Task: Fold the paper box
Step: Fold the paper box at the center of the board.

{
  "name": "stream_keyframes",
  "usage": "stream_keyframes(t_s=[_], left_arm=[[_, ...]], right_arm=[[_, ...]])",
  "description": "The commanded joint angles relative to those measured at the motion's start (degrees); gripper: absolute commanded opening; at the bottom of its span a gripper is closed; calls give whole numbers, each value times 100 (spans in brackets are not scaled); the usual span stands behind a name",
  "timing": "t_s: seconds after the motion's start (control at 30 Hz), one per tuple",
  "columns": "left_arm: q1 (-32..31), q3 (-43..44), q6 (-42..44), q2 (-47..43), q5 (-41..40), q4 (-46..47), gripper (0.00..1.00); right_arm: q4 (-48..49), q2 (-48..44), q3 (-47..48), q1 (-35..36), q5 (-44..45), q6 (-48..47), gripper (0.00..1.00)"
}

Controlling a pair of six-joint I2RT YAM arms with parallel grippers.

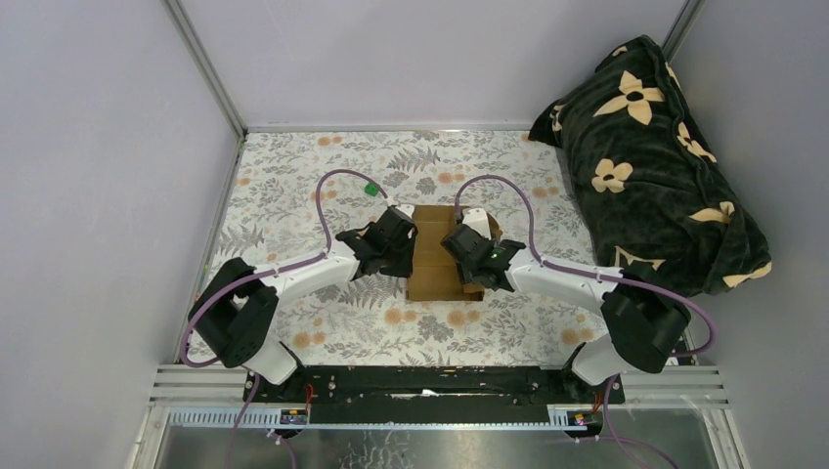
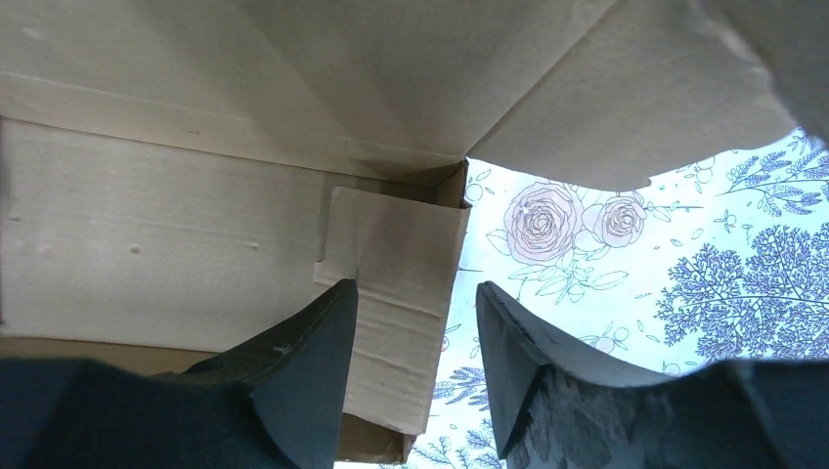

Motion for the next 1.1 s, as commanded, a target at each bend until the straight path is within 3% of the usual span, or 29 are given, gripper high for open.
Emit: stream_keyframes(t_s=[0.0,0.5,0.57,0.77,0.93,1.07], left_arm=[[14,224,70,-153,-155,63,36],[18,167,29,-397,-179,-53,36],[14,174,15,-515,-165,-108,36],[-78,124,-170,-1237,100,-268,35],[-518,-41,-395,-1826,167,-432,28],[-1069,-375,-703,-2361,-11,-369,27]], right_arm=[[-109,-361,20,-32,-25,93,54],[117,-31,-285,-112,-241,219,41],[183,42,-299,-127,-285,212,33],[271,124,-268,-144,-298,188,31],[270,169,-235,-144,-336,190,23],[231,131,-198,-145,-321,217,24]])
